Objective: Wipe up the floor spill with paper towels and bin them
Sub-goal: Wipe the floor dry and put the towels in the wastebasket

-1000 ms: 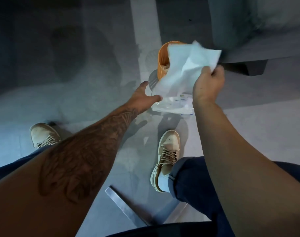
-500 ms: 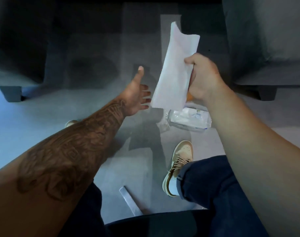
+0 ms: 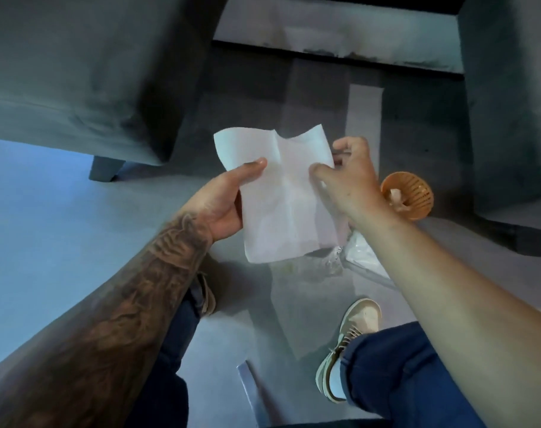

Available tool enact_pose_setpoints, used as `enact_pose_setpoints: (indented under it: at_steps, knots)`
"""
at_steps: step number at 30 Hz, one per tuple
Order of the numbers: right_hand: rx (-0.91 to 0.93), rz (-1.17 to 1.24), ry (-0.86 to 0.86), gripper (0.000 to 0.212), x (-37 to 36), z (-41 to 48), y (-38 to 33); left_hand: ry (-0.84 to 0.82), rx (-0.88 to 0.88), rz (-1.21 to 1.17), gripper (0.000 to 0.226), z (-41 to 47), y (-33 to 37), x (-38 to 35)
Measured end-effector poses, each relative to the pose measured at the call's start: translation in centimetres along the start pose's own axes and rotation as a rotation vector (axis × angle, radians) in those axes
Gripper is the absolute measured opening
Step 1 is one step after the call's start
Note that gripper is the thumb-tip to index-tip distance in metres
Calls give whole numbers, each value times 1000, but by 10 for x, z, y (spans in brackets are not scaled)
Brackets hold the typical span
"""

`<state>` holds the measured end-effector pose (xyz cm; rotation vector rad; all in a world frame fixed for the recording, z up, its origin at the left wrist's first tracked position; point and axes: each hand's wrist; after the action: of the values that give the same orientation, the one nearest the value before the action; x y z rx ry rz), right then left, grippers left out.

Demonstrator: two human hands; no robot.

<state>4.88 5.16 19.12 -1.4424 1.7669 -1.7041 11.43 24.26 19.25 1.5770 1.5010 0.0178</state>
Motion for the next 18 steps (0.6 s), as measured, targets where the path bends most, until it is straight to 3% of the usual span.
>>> enact_pose_setpoints:
  at_steps: [2, 8, 11, 12, 18]
  knots:
    - [16, -25, -32, 40, -17, -3, -3, 52, 13, -7, 46, 1, 2, 13]
    - [26, -41, -85, 25, -43, 0, -12, 78, 17, -3, 36, 14, 11, 33]
    - [-29, -108, -354, 69, -43, 2, -12, 120, -22, 41, 38, 21, 12, 35]
    - [-49, -88, -429, 73, -44, 3, -12, 120, -35, 56, 37, 23, 11, 34]
    - [-36, -144, -453, 39, -47, 13, 1, 74, -20, 105, 34, 31, 2, 31]
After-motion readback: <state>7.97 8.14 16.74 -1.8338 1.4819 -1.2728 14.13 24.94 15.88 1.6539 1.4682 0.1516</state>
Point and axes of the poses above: each hand's wrist, its own z-axis towards the middle knuckle, its own x-axis out of the back of the hand, y = z × x, and after that the axes turned 5 degrees about -z, right-handed
